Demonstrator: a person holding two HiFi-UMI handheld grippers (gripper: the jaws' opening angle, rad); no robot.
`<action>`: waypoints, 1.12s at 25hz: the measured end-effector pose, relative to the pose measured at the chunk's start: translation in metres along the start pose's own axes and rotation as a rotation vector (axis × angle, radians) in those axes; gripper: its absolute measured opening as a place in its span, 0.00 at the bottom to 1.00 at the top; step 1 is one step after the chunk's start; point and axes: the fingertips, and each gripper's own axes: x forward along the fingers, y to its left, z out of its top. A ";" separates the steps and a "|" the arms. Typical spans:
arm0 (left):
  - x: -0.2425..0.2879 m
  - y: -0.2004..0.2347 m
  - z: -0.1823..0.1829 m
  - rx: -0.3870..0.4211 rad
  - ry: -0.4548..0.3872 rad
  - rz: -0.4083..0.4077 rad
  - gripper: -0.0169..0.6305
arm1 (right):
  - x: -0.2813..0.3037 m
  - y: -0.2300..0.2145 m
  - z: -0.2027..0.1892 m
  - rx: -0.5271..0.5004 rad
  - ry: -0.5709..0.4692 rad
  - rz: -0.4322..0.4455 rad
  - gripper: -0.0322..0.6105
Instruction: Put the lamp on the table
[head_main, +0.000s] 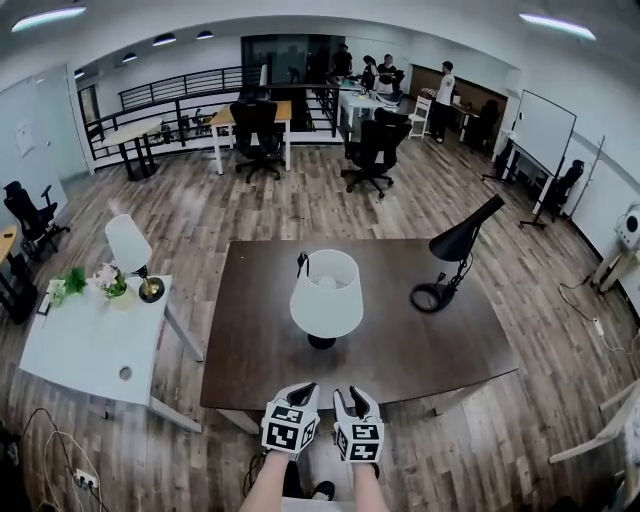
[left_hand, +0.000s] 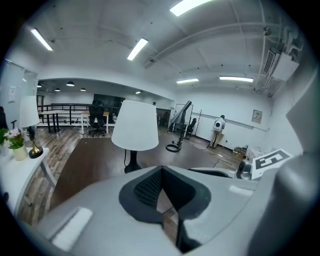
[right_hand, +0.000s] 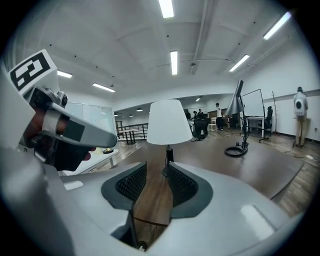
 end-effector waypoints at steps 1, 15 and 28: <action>-0.001 -0.002 0.002 -0.005 -0.006 0.002 0.03 | -0.003 -0.002 0.001 -0.007 0.002 -0.001 0.30; -0.018 -0.016 -0.009 0.115 0.031 -0.019 0.03 | -0.025 0.000 0.001 0.000 0.010 -0.006 0.23; -0.036 -0.018 0.001 0.036 -0.044 0.006 0.03 | -0.035 0.000 0.012 0.012 -0.011 0.002 0.12</action>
